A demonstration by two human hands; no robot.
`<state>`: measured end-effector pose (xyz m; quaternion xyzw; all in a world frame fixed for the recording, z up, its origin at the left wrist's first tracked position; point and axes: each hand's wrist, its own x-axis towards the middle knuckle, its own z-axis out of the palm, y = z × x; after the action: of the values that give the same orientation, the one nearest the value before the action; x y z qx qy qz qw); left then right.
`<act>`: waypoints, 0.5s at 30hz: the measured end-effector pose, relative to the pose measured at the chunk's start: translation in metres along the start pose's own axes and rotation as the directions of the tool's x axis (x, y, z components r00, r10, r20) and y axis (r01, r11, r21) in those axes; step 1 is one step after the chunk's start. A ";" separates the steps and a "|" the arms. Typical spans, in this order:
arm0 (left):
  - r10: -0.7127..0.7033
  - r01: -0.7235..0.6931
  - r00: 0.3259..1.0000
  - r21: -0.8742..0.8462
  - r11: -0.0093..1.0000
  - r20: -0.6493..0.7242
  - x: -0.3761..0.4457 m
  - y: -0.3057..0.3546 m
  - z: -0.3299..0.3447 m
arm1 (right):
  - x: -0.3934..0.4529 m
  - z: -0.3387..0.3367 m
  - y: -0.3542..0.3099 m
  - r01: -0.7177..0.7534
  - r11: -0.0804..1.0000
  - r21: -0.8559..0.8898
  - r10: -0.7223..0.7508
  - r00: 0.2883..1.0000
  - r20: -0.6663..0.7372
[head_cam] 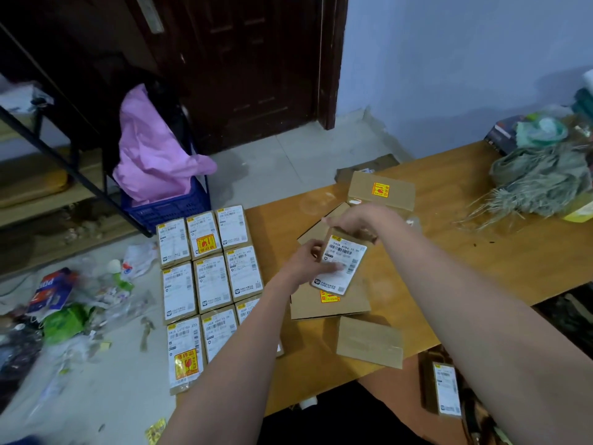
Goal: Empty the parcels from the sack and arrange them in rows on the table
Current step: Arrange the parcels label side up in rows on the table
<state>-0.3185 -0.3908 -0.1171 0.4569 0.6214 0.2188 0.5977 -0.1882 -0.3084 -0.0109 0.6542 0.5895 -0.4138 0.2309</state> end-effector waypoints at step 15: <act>-0.249 0.127 0.930 -0.402 0.907 -0.269 0.014 -0.035 -0.063 | 0.080 0.056 -0.029 0.153 0.793 0.589 -0.263 0.959 0.104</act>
<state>-0.3865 -0.3788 -0.1414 0.2296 0.6960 0.3449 0.5864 -0.2346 -0.3008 -0.1014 0.5838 0.4818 -0.6528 0.0279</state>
